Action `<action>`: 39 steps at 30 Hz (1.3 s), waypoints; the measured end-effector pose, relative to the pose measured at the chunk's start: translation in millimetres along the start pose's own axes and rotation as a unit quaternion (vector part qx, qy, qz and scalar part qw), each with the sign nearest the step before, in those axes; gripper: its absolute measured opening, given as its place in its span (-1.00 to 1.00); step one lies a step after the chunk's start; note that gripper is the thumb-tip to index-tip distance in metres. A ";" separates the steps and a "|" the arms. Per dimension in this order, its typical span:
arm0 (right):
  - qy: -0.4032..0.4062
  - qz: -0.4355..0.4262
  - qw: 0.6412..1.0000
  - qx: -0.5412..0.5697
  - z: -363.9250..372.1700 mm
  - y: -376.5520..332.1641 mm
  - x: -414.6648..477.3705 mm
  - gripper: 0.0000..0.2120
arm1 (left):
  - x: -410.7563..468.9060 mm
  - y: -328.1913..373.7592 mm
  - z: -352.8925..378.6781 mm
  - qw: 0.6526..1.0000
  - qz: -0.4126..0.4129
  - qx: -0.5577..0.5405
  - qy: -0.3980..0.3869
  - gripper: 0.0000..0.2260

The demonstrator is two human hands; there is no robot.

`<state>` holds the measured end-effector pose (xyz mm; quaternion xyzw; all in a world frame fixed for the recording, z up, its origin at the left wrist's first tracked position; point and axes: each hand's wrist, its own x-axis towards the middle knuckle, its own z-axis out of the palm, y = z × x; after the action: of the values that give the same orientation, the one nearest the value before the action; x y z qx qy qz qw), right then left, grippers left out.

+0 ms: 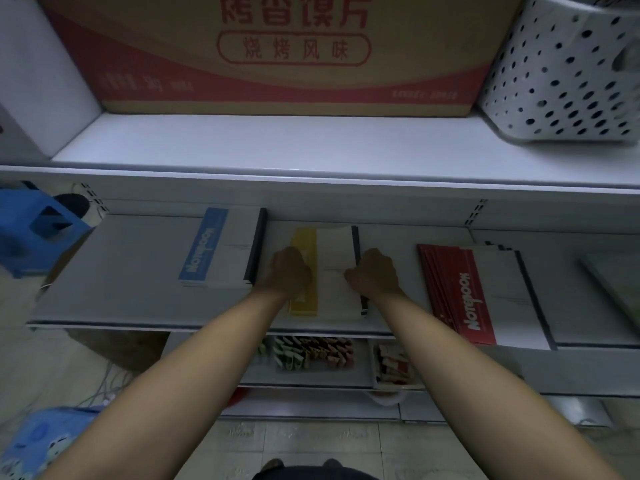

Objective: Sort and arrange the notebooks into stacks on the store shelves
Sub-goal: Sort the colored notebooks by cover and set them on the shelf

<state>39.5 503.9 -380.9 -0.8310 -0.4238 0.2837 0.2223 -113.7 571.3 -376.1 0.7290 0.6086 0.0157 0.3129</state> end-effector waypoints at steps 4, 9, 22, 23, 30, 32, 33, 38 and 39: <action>-0.072 -0.027 0.997 -0.008 -5.7 15.7 -11.5 -0.64 | -24.5 -13.3 -9.9 0.994 0.032 0.014 -0.101 -0.08; -0.153 -0.085 0.980 -0.097 4.4 41.0 -24.4 0.05 | -43.3 -32.7 10.1 0.980 0.081 0.146 -0.105 0.14; -0.100 -0.092 0.976 -0.170 11.0 21.0 -24.3 0.11 | -31.7 -43.3 21.2 0.987 0.092 0.117 -0.053 -0.19; -0.101 -0.096 0.977 -0.164 10.2 22.6 -24.0 0.08 | -31.9 -44.1 22.4 0.986 0.098 0.123 -0.053 -0.19; -0.093 -0.161 0.978 -0.094 5.7 28.8 -22.2 -0.11 | -31.1 -48.7 20.4 0.989 0.117 0.087 -0.014 -0.27; -0.084 -0.169 0.978 -0.089 7.7 29.2 -17.1 -0.11 | -26.5 -51.2 19.3 0.990 0.119 0.076 -0.004 -0.29; -0.081 -0.173 0.978 -0.084 8.3 29.1 -14.9 -0.10 | -24.0 -51.4 17.9 0.990 0.120 0.075 -0.001 -0.28; -0.072 -0.175 0.978 -0.088 12.1 25.1 -1.7 -0.05 | -9.5 -48.3 7.5 0.991 0.125 0.054 0.000 -0.32; -0.070 -0.168 0.979 -0.090 13.6 23.8 1.1 0.00 | -7.7 -47.6 5.8 0.991 0.127 0.046 0.004 -0.34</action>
<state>44.8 493.7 -405.8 -0.7424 -0.5959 0.2602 0.1615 -155.2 564.8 -400.7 0.8139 0.5126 0.0301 0.2718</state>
